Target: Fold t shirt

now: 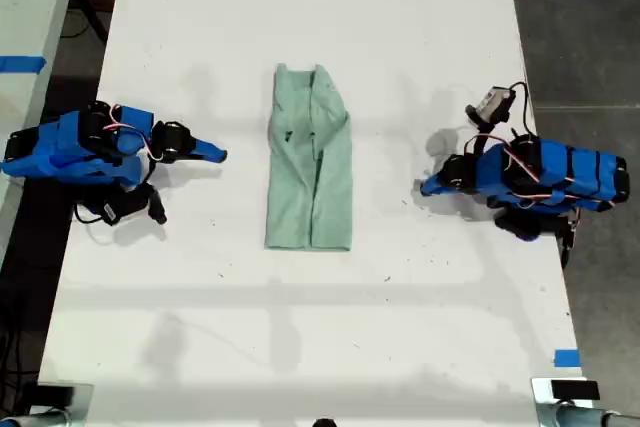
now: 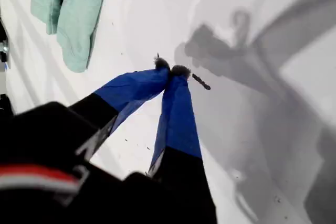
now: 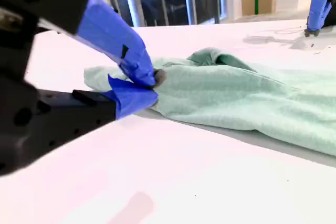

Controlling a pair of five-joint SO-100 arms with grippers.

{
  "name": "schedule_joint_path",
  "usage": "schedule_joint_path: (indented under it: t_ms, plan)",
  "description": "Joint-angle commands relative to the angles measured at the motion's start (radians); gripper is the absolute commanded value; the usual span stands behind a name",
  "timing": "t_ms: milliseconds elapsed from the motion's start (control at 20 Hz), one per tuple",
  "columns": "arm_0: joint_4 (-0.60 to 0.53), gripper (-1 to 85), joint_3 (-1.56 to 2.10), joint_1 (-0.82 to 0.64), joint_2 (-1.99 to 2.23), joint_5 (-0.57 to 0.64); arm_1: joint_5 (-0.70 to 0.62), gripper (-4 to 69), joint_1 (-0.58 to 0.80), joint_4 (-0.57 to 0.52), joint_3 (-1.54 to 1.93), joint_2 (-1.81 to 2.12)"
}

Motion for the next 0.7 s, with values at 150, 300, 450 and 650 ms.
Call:
schedule_joint_path:
  t_ms: [150,300,450,650]
  plan:
    - [0.017,-0.1,0.005,-0.023,0.008,-0.026,0.063,1.0,-0.018,0.011,0.035,0.011]
    - [0.018,-0.1,0.005,-0.026,0.008,-0.028,0.109,0.9,-0.032,0.011,0.029,0.011]
    - [0.020,-0.1,0.005,-0.028,0.008,-0.034,0.126,0.9,-0.058,0.048,0.017,0.011]
    - [0.025,-0.1,0.005,-0.029,0.008,-0.040,0.103,0.9,-0.051,0.038,0.023,0.011]
